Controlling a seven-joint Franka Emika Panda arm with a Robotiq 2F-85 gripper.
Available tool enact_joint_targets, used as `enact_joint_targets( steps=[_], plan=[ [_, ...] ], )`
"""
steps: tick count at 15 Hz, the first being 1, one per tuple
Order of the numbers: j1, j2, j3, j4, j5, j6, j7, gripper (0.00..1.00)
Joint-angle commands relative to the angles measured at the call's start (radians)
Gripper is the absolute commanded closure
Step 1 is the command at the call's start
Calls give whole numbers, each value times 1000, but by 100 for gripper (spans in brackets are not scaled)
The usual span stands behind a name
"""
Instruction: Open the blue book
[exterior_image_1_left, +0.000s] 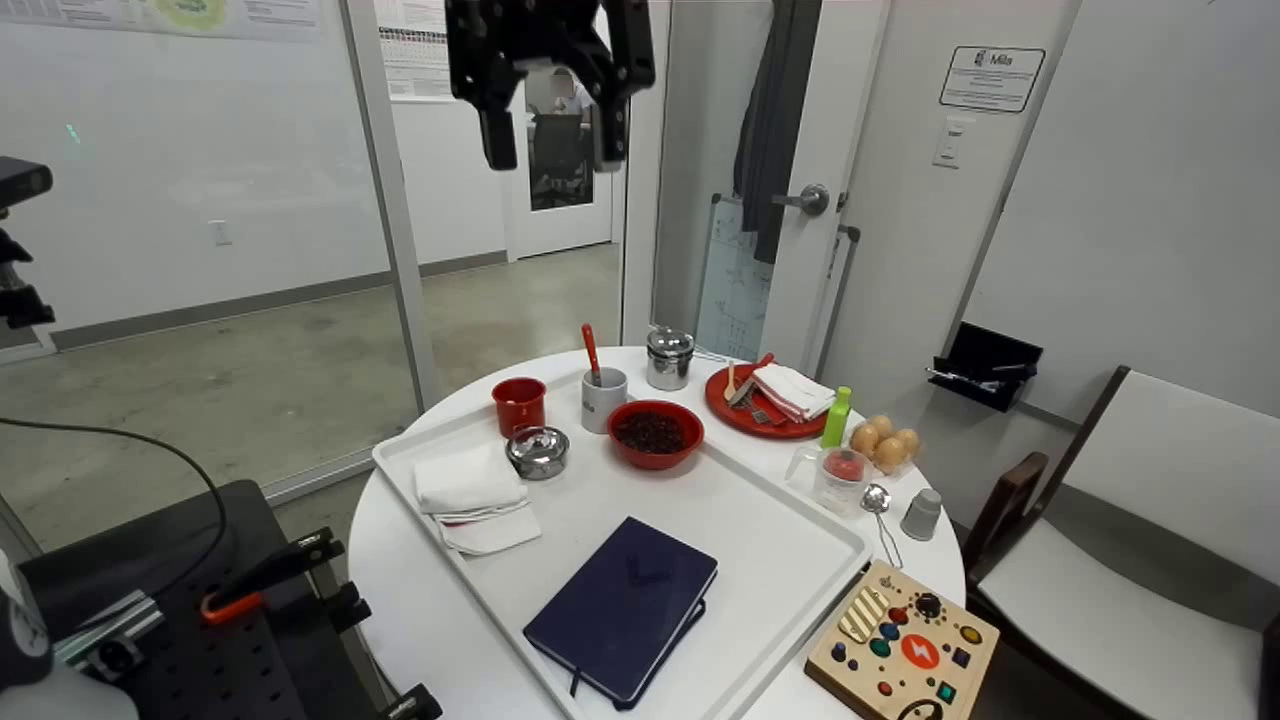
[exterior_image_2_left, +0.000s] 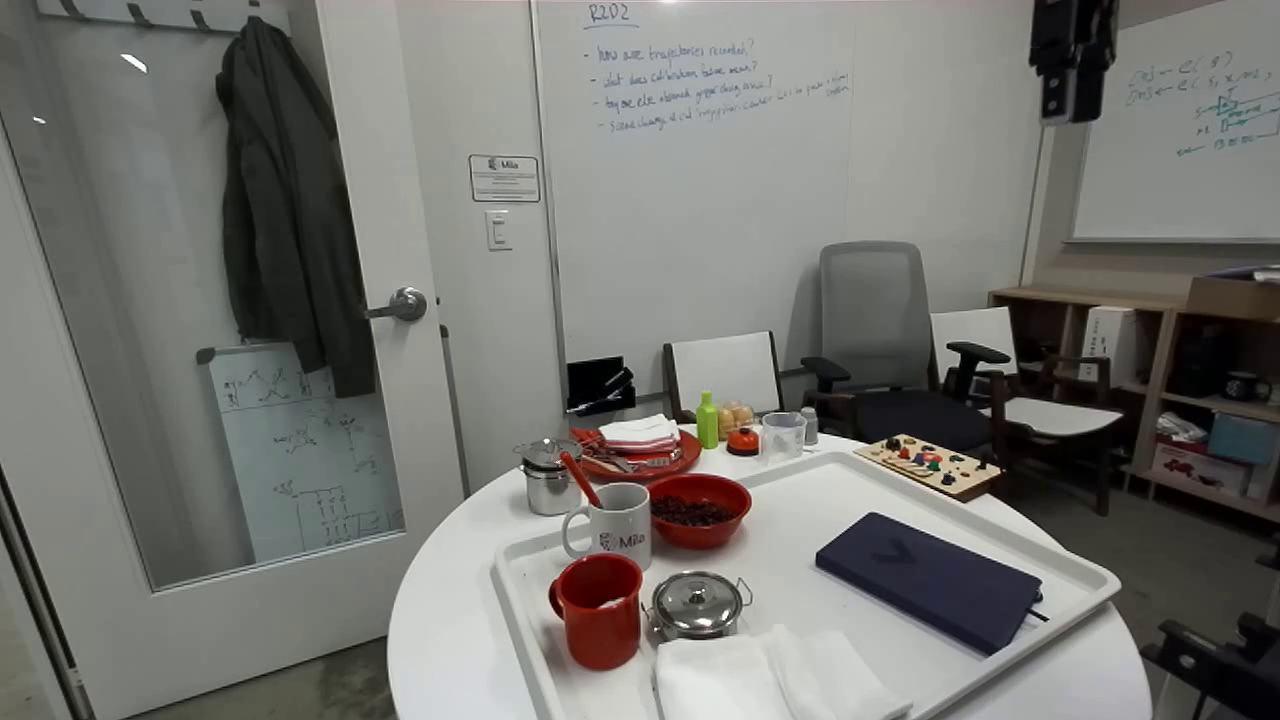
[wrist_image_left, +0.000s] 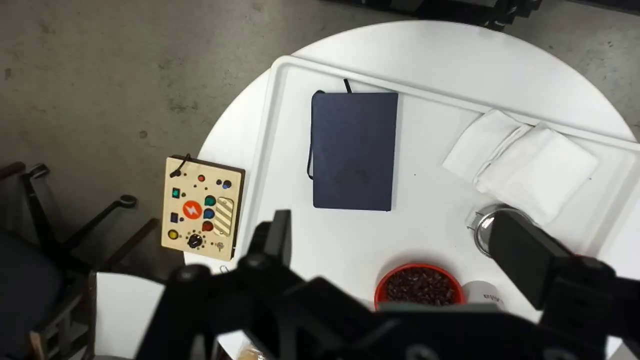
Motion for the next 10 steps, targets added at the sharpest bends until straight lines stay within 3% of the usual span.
enact_joint_targets(
  steps=[1, 6, 10],
  plan=[
    [-5, 188, 12, 22, -44, 101, 10, 0],
    [-18, 490, 24, 84, -82, 140, 81, 0],
    [-25, 639, 13, 159, -34, 66, 36, 0]
  ],
)
